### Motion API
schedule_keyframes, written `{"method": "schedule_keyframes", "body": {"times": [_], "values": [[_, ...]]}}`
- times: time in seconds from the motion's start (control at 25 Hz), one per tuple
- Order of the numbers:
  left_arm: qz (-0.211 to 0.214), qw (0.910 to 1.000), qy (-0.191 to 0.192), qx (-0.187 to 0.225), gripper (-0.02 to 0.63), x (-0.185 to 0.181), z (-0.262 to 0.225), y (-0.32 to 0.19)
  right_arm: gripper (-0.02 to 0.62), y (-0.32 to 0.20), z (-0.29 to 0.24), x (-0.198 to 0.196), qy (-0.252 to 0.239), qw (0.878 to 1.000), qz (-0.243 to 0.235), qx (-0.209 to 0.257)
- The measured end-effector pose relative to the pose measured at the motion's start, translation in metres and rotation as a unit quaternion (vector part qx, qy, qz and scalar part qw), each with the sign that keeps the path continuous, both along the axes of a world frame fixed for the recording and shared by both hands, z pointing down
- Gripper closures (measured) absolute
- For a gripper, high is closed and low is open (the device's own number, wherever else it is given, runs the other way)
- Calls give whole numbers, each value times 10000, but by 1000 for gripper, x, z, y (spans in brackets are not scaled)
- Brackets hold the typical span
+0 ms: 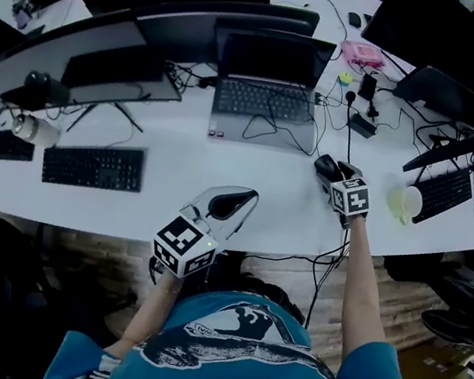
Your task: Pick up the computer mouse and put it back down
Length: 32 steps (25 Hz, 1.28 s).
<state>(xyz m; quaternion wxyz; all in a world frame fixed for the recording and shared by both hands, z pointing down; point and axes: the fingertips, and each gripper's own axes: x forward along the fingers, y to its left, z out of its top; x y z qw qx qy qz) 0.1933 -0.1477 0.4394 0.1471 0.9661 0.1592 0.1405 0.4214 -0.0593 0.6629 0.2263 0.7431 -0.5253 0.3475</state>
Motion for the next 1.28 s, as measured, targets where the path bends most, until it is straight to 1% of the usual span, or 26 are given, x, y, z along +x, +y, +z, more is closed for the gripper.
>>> {"method": "schedule_keyframes", "body": {"times": [0.12,0.24,0.4,0.6,0.72,0.88,1.04,1.28], "values": [[2,10000,-31,-10,592,1,3,-7,274,2,15,6,-83,9995,-46,-311],[0,10000,-43,-6,592,1,4,-14,273,3,26,7,-234,9984,-42,-506],[-65,10000,-60,-37,592,-1,7,-20,282,5,28,9,-356,9983,60,-463],[-126,9999,-69,-55,592,-1,7,-22,287,3,25,6,-313,9984,28,-460],[-208,9997,-62,-58,592,-3,7,-22,287,-2,8,0,-184,9997,-61,-172],[-393,9992,-66,-6,592,-6,6,-19,287,-8,-33,-11,-33,9988,-47,493],[-566,9984,-16,5,592,-9,1,-5,287,-6,-72,-35,-14,9939,-101,1100],[-842,9964,27,96,592,-14,-5,22,287,-7,-123,-79,-1,9827,-518,1780]]}}
